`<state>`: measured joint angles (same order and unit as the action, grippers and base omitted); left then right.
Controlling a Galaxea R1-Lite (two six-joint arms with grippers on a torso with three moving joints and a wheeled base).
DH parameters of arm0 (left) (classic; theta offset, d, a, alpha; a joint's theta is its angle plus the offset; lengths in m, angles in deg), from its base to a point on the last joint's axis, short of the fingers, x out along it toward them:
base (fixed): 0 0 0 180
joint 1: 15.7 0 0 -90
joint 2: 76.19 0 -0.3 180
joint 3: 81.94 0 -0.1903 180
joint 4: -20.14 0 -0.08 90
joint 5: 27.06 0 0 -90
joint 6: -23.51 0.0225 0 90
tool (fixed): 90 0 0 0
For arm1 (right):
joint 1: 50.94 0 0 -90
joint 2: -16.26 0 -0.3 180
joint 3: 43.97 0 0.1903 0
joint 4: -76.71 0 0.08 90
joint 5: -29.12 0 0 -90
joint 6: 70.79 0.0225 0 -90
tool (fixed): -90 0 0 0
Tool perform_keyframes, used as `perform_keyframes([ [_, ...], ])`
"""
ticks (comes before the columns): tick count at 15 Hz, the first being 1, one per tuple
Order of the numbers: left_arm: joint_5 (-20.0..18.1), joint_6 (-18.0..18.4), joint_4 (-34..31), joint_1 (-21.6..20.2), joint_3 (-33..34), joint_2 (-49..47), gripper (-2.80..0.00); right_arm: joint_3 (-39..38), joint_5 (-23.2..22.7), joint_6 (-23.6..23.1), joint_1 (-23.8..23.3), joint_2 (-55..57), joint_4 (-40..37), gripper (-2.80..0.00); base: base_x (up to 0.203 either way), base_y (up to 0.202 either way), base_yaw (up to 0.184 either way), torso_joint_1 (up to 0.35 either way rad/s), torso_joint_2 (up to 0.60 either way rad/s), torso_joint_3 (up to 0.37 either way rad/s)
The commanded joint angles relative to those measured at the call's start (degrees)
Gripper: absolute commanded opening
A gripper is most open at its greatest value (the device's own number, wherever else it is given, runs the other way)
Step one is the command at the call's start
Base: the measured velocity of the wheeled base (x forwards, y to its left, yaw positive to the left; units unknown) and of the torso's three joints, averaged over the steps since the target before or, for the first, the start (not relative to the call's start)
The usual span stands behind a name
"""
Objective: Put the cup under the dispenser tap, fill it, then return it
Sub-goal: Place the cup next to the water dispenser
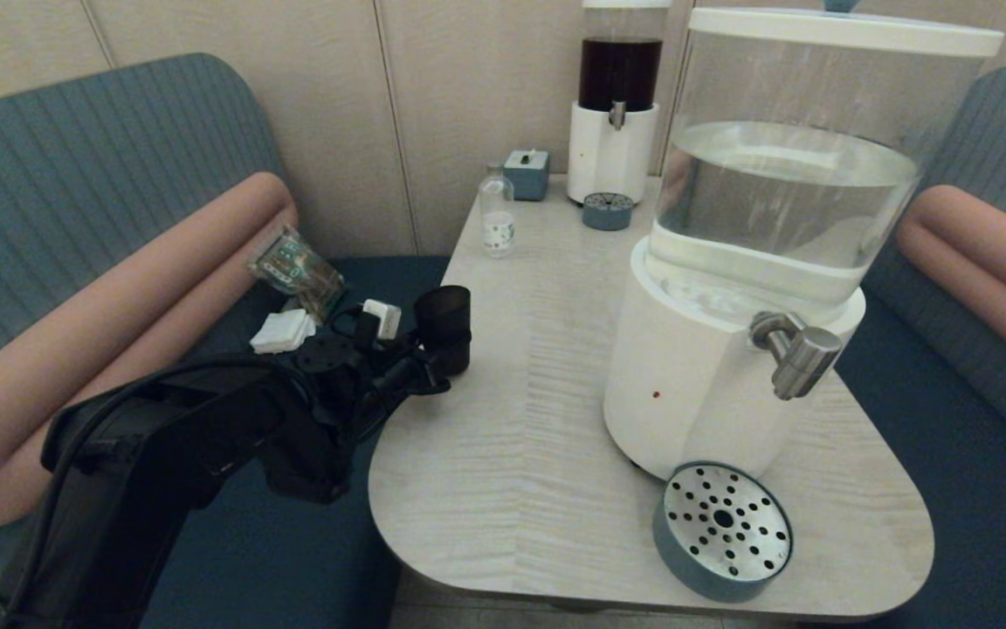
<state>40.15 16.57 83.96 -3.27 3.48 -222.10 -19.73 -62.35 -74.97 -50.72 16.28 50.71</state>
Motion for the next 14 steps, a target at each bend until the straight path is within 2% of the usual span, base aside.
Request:
perform_keyframes([
  [1,-0.16,-0.09,0.48,0.06,-0.06,-0.69,-2.80,0.00,-0.02,-0.04,0.04,-0.20,0.00,-2.80,0.000,0.000,0.000,0.000,0.00,0.000],
  [14,-0.16,-0.09,0.48,0.06,0.11,-0.17,-2.80,0.00,-0.02,-0.04,0.04,-0.20,0.00,-2.80,0.000,0.000,0.000,0.000,0.00,0.000],
])
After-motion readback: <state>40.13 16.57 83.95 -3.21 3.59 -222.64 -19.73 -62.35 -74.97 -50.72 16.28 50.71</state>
